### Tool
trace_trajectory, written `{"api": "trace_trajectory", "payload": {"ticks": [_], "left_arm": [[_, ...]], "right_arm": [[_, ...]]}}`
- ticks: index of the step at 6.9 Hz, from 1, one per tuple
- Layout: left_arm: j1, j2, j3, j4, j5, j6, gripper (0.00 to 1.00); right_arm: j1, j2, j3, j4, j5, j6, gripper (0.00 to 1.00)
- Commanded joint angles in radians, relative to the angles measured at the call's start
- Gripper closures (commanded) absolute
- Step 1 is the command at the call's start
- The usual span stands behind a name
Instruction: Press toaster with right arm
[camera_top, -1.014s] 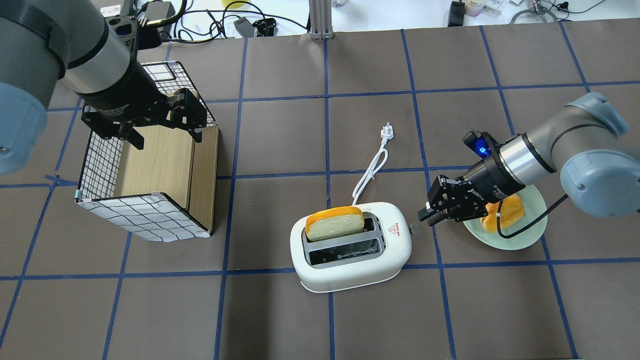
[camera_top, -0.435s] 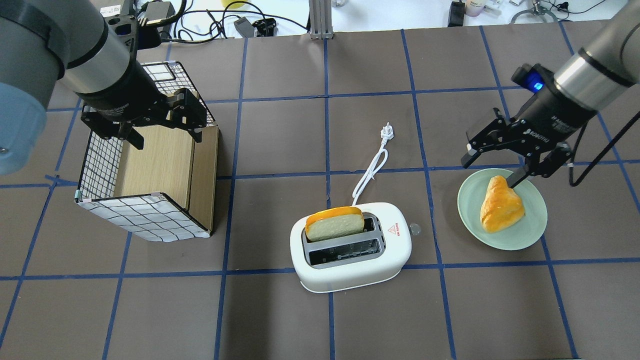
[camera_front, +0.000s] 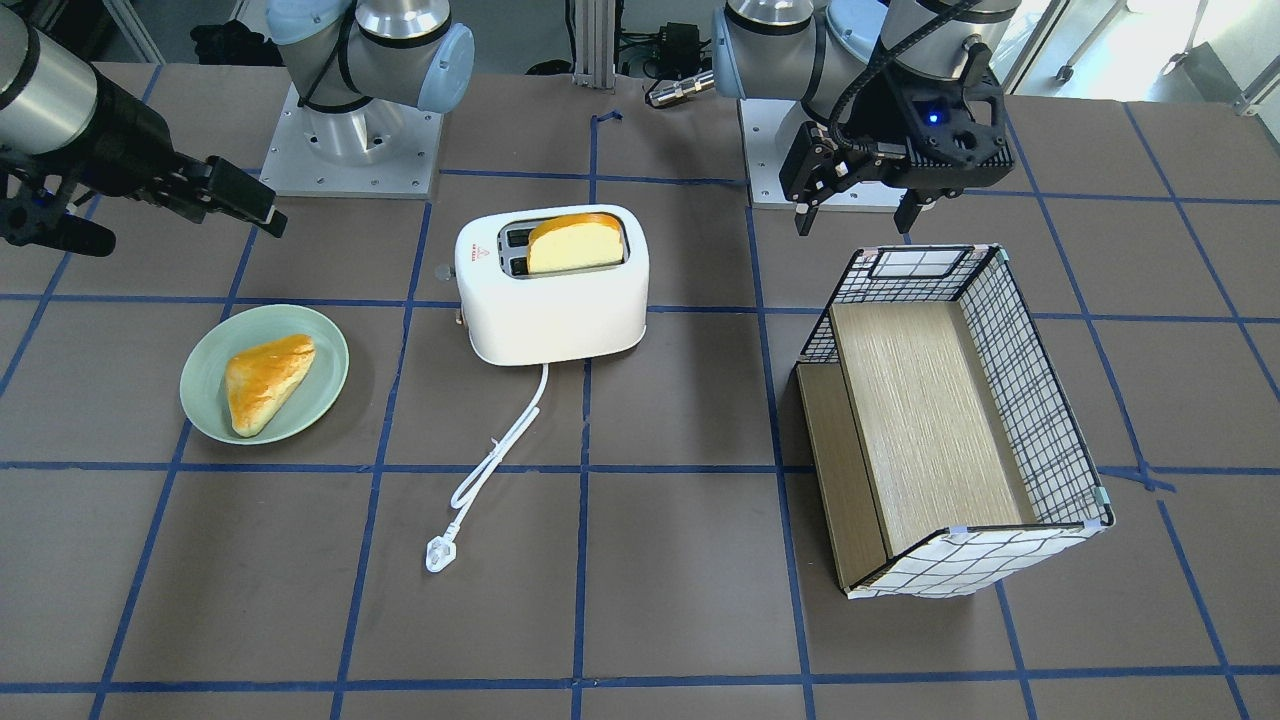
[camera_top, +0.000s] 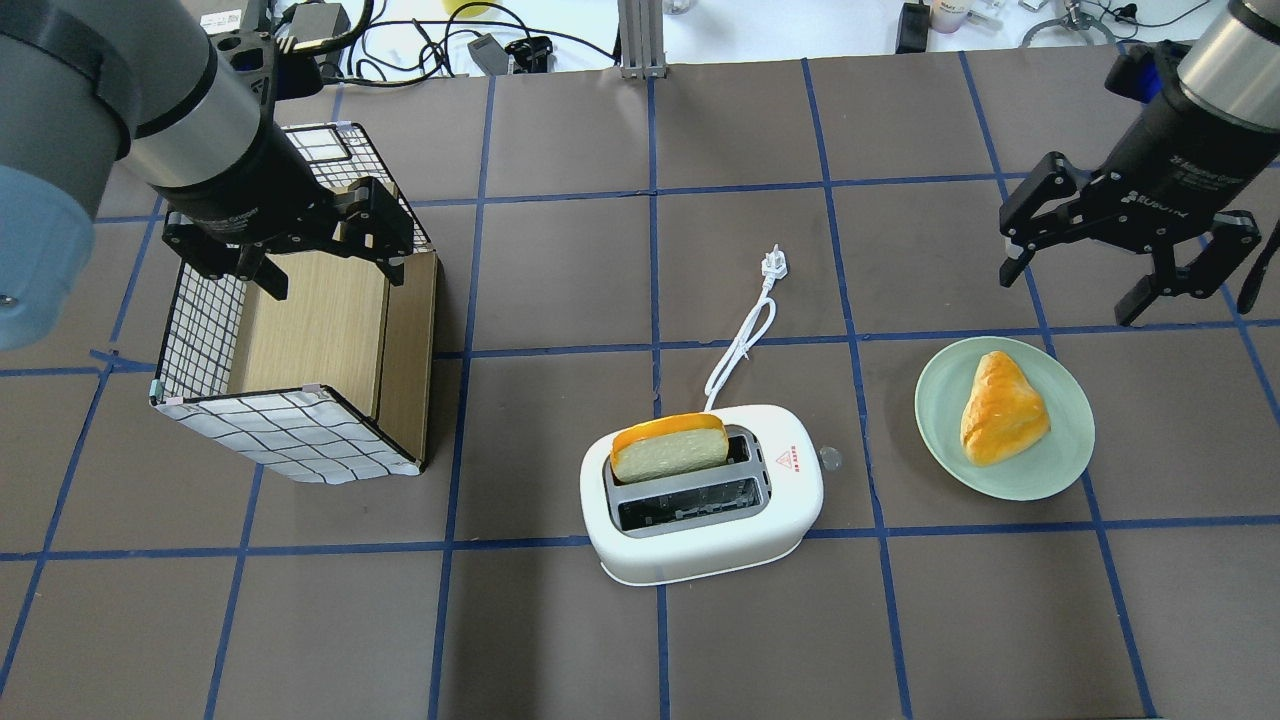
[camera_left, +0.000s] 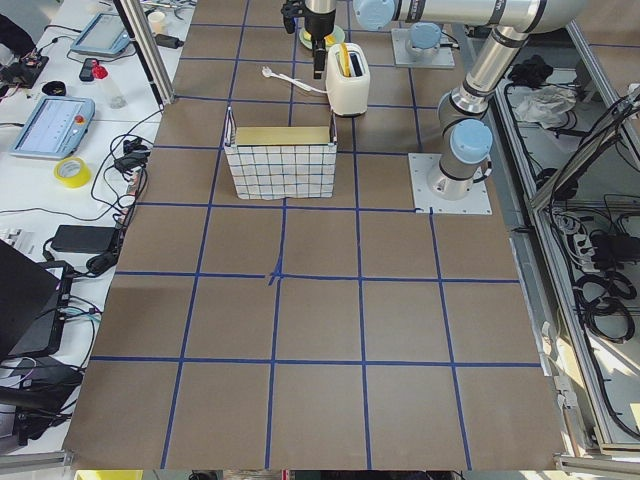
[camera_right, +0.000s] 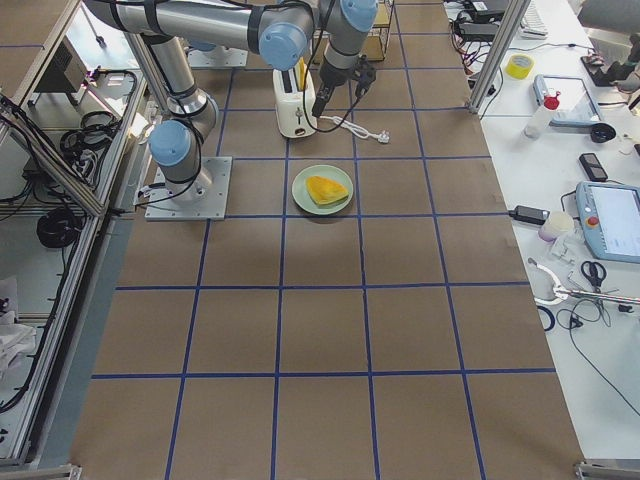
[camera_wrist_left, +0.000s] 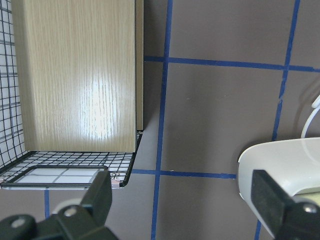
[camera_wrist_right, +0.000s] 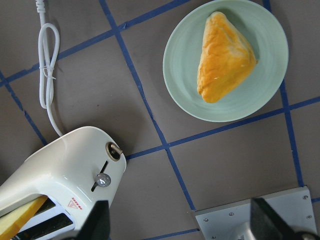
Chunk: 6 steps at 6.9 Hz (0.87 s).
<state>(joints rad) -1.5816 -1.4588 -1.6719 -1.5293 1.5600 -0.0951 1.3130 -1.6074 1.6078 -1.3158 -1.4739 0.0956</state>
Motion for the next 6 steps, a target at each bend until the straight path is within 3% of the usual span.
{"api": "trace_trajectory", "payload": {"ticks": [1,5,6], "left_arm": [[0.000,0.000,0.000,0.000,0.000,0.000,0.00],[0.000,0.000,0.000,0.000,0.000,0.000,0.00],[0.000,0.000,0.001,0.000,0.000,0.000,0.00]], "right_arm": [[0.105,-0.005,-0.012,-0.076,-0.080,0.068,0.00],[0.282,0.001,0.003,-0.161,-0.097,0.240,0.00],[0.294,0.001,0.003,-0.171,-0.146,0.239,0.00]]}}
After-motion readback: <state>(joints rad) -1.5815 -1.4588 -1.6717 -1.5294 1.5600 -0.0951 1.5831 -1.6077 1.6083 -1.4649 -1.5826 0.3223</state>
